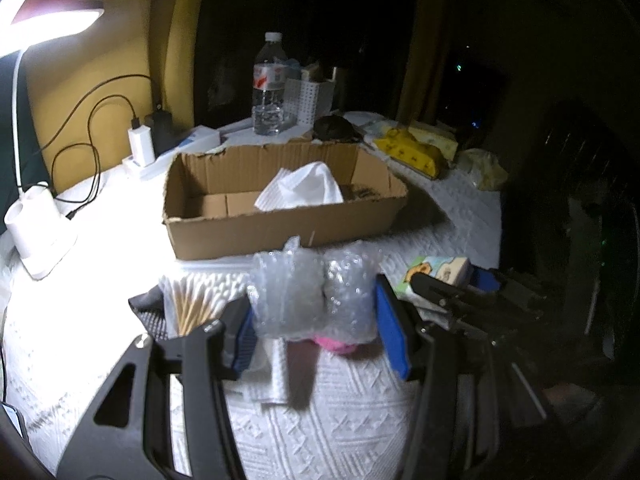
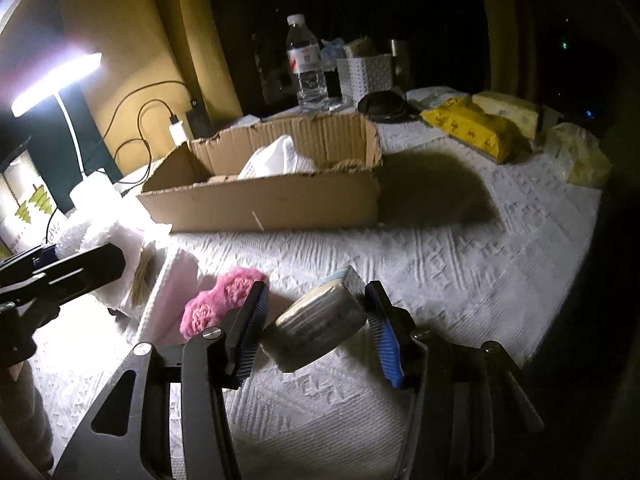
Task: Organize soft objects
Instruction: 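Place the tissue pack in the box with the right tool while the left drops the bubble wrap in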
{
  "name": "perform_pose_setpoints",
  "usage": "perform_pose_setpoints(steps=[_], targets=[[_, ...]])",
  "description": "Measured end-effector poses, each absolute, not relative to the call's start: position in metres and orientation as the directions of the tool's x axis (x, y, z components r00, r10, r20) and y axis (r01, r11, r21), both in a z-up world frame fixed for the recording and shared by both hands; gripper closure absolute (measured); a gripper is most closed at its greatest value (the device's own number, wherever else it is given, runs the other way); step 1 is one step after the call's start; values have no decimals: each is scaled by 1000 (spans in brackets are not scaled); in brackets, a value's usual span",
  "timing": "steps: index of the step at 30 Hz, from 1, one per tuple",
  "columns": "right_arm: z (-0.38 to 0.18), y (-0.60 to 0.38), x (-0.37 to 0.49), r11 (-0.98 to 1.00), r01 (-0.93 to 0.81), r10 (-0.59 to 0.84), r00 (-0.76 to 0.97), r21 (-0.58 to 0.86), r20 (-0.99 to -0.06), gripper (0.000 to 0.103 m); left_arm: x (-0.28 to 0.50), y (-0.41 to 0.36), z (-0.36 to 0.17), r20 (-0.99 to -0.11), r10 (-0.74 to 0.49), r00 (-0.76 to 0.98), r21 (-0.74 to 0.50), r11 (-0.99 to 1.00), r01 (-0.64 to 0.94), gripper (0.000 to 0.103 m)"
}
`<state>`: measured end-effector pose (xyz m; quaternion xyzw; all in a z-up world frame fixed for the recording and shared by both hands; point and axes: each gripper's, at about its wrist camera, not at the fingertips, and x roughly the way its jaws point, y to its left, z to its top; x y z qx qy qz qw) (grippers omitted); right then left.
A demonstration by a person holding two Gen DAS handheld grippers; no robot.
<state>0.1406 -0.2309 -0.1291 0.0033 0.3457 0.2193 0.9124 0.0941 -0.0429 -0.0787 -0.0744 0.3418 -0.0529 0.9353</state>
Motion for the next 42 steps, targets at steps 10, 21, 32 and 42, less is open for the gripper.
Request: perform_pose_setpoints(steps=[10, 21, 32, 42], targets=[[-107, -239, 157, 903, -397, 413, 699, 164, -583, 51, 118, -38, -74, -626, -139, 767, -165, 985, 44, 50], [-97, -232, 189, 894, -418, 432, 704, 163, -563, 51, 153, -19, -70, -619, -90, 780, -144, 990, 1, 50], [-77, -214, 216, 875, -460, 465, 716, 149, -521, 51, 183, -1, -73, -614, -67, 786, -139, 990, -24, 50], [-82, -181, 244, 853, -498, 498, 688, 155, -527, 51, 207, 23, -85, -632, -45, 773, -149, 987, -64, 49]])
